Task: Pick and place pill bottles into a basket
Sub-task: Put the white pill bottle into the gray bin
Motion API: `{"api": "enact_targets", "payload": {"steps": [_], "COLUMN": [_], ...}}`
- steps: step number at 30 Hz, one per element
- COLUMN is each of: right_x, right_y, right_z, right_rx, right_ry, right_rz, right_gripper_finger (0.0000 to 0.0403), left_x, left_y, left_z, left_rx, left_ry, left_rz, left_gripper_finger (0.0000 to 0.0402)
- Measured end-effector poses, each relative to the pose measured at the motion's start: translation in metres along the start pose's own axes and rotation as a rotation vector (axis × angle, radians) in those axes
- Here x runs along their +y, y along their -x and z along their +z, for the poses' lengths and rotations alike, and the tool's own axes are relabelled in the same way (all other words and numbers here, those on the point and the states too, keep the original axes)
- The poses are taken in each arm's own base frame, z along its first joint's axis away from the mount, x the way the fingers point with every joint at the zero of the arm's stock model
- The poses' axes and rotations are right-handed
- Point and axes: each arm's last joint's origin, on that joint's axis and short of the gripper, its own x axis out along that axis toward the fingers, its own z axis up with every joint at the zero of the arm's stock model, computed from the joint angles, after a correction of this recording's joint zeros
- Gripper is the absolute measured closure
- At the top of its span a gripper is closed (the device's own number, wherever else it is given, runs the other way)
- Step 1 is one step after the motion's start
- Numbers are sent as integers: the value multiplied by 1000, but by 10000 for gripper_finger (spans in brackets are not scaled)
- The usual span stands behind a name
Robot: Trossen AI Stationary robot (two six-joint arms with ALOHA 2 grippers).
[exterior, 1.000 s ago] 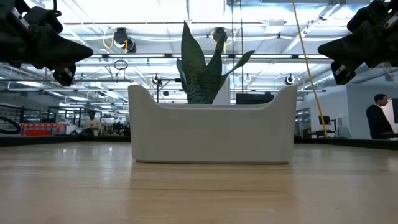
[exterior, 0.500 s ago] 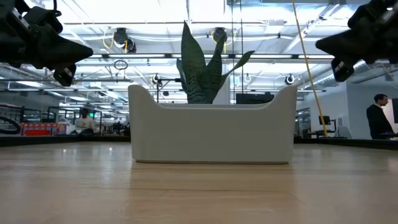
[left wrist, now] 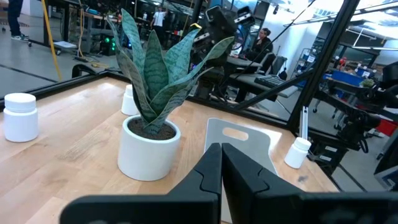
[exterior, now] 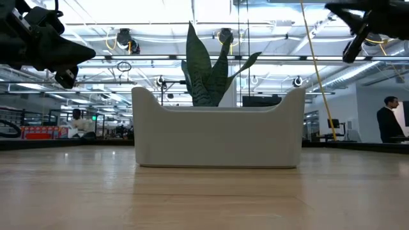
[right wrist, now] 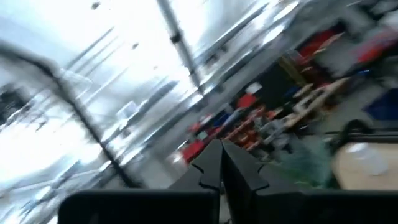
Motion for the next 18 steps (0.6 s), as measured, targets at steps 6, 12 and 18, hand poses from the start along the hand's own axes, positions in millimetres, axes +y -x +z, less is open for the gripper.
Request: {"api": "enact_targets", "payload": {"steps": [6,12,18], "right_x": [0,30,63], "right_y": [-3,-28,-88], "right_z": [8,32,30], "right_rx": [-183,-236,159], "right_ry": [-125,36,532], "right_rz": [-123,-138,-325], "right_gripper_finger": [399,401,402], "left_x": [0,0,0], "left_y": [0,0,0], "left_z": [0,0,0], "left_rx": [0,0,0], "left_ry": [0,0,0], "left_rz": [0,0,0], "left_gripper_finger": [389,389,389]}}
